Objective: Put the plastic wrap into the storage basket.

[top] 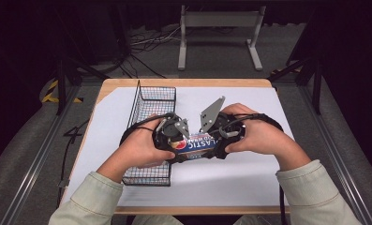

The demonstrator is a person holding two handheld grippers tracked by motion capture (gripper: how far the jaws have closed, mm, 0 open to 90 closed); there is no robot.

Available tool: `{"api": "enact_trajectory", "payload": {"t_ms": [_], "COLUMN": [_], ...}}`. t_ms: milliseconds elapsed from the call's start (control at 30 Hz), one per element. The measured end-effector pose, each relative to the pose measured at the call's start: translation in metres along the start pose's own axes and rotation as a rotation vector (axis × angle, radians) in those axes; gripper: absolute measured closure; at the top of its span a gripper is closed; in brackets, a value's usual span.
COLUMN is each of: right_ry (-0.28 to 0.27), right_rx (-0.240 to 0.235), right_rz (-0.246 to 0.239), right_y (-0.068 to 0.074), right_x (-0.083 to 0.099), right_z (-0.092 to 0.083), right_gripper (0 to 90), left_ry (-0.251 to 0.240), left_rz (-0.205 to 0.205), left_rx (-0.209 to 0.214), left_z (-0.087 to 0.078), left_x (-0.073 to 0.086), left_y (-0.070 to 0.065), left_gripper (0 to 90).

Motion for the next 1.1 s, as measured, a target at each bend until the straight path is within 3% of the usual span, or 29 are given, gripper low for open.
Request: {"api": "enact_trajectory", "payload": {"t_ms": [33,100,200,233,333,367,433,467,567,733,867,933,1000,1067,1100], "right_ry": [0.000,-0.023,-0.076,-0.102,-0.150,-0.174,-0.179,-0.186,-0.228,-0.251,-0.256,-0.262,-0.265,-0.271,-0.273], "right_rx": [0.000,0.070,0.152,0.190,0.248,0.267,0.308,0.327,0.364,0.394,0.456,0.480,0.491,0.499,0.497], "right_rz": [0.000,0.016,0.056,0.102,0.153,0.197,0.196,0.223,0.286,0.363,0.453,0.481,0.494,0.511,0.519], "right_y": [0.000,-0.003,-0.006,-0.007,-0.008,-0.008,-0.010,-0.011,-0.013,-0.014,-0.014,-0.013,-0.013,-0.014,-0.014], "right_x": [0.000,-0.001,-0.001,0.000,0.001,0.002,0.004,0.006,0.013,0.026,0.045,0.053,0.057,0.065,0.068], "right_z": [0.000,-0.011,-0.023,-0.027,-0.036,-0.040,-0.045,-0.048,-0.053,-0.057,-0.060,-0.062,-0.062,-0.063,-0.063], "right_gripper": [24.3,24.7,24.6,22.1,25.6,24.8,24.1,24.4,25.0,25.0,24.0,25.4,25.4,25.3,24.9], "left_ry": [0.000,-0.016,-0.032,-0.040,-0.047,-0.055,-0.066,-0.072,-0.117,-0.156,-0.161,-0.166,-0.171,-0.191,-0.207], "left_rz": [0.000,-0.049,-0.088,-0.108,-0.209,-0.244,-0.302,-0.334,-0.421,-0.495,-0.561,-0.592,-0.608,-0.665,-0.691], "left_rx": [0.000,-0.008,-0.027,-0.032,-0.060,-0.071,-0.102,-0.114,-0.161,-0.173,-0.184,-0.220,-0.218,-0.181,-0.185], "left_z": [0.000,-0.002,-0.006,-0.007,-0.013,-0.015,-0.019,-0.021,-0.026,-0.030,-0.031,-0.032,-0.032,-0.032,-0.033], "left_x": [0.000,0.000,0.001,0.001,0.002,0.003,0.004,0.005,0.009,0.015,0.020,0.023,0.024,0.028,0.030], "left_y": [0.000,0.003,0.007,0.008,0.014,0.015,0.016,0.017,0.019,0.023,0.027,0.031,0.033,0.035,0.036], "left_gripper": [40.8,40.8,40.7,40.7,40.6,40.6,40.5,40.5,40.4,40.3,40.3,40.3,40.3,40.2,40.2]}}
Point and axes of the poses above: each handheld gripper's, and its own axes: z roughly forward along the jaws, x roughly out of its underside, y roughly to its left, the point moved 2 cm from there along z, roughly forward along the jaws, and after that the axes turned 14 degrees about -z, right-handed, at the moved point
